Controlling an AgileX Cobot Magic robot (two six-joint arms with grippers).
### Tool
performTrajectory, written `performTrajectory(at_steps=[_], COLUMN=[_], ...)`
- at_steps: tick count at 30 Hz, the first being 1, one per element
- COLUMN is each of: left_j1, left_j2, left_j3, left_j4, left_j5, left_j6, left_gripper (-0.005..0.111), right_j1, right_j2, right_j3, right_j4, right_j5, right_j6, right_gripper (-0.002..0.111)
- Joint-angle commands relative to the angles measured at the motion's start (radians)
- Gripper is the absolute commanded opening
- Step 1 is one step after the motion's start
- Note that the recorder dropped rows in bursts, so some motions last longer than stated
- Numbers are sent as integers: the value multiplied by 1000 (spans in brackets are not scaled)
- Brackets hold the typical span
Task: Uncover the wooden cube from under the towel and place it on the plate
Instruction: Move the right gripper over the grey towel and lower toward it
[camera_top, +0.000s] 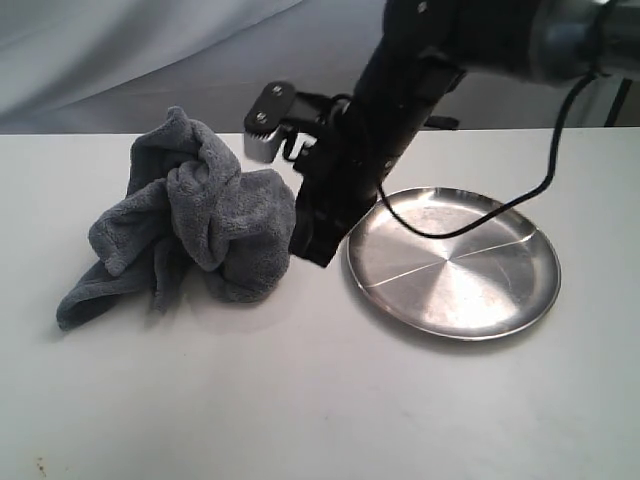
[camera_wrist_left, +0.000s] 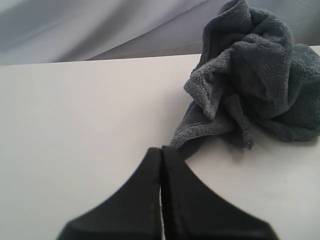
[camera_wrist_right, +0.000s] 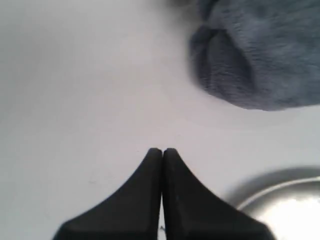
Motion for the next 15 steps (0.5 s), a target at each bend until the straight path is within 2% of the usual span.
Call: performTrajectory(at_steps=[1,6,9,11,13,15], left_j1=[-2,-2,-2,-2,-2,-2], left_j2=[-4,-4,-4,-4,-4,-4], left_j3=[5,5,5,5,5,5], left_j4=[-2,-2,-2,-2,-2,-2], left_j5=[-12,-12,-12,-12,-12,-12], left_j6=[-5,-5,-5,-5,-5,-5], left_gripper=[0,0,0,0,0,0], right_j1=[112,215,233,222,199,176], right_j2=[36,57,53,53,53,40], right_j3=[-5,-5,-5,-5,-5,-5], right_j4=[-21,-26,-40,-40,-40,-40], right_j5=[-66,-410,-599,-812,-891,-888], right_j6=[-40,-40,-37,41,158,203], right_gripper=[0,0,0,0,0,0])
